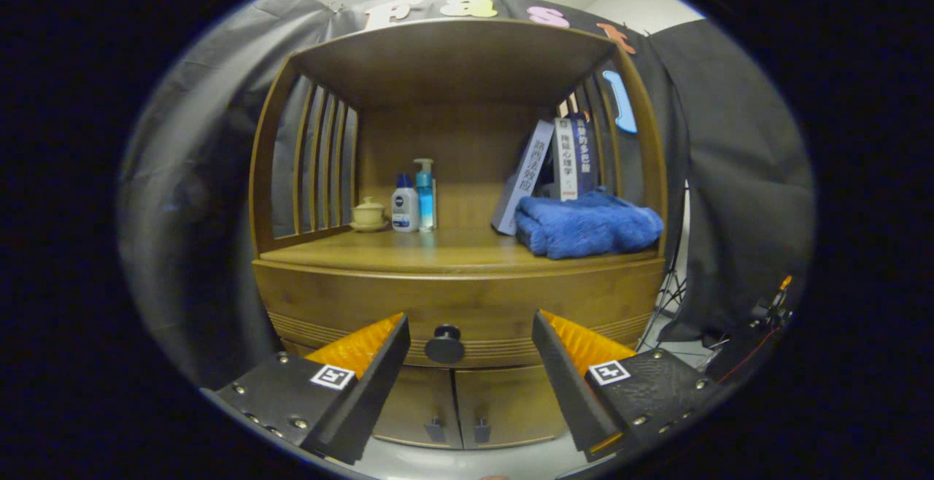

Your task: Pull open the drawer, take out the items inside it, and place them on the countertop above the cabinet.

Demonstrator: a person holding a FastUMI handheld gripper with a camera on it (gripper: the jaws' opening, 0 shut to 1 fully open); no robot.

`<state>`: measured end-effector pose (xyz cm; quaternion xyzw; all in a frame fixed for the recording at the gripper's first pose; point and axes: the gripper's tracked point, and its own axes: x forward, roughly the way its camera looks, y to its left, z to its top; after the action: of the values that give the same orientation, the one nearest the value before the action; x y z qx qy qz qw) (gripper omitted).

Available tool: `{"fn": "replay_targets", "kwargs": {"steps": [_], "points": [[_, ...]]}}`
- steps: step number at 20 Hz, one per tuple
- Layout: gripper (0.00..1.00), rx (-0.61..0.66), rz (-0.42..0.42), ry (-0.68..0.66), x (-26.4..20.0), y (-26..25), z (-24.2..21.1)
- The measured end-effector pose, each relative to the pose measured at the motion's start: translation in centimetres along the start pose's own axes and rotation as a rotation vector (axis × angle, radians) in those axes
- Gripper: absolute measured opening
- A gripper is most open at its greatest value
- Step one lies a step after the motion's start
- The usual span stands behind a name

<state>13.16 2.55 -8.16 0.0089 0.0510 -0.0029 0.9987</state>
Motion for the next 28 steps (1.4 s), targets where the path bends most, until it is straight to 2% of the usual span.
{"fn": "replay_targets", "kwargs": {"steps": [5,7,8,9,12,15,17,28], "points": [[1.0,-0.01,0.003,0.087,3.9,1.1,-4.5],[0.67,-0.024,0.014,0.071,6.3,1.8,-4.4],[0.51,-0.07,0.0,0.063,5.6,1.5,-4.5],[0.49,-0.093,0.014,0.052,6.0,1.8,-4.5],[0.44,-0.03,0.003,0.065,6.2,1.9,-5.0],[0.38,-0.034,0.005,0.079,5.9,1.9,-5.2],[0.29,-0.004,0.016,0.073,5.5,2.1,-5.2],[0.29,0.03,0.015,0.073,-3.7,1.8,-5.6]]}}
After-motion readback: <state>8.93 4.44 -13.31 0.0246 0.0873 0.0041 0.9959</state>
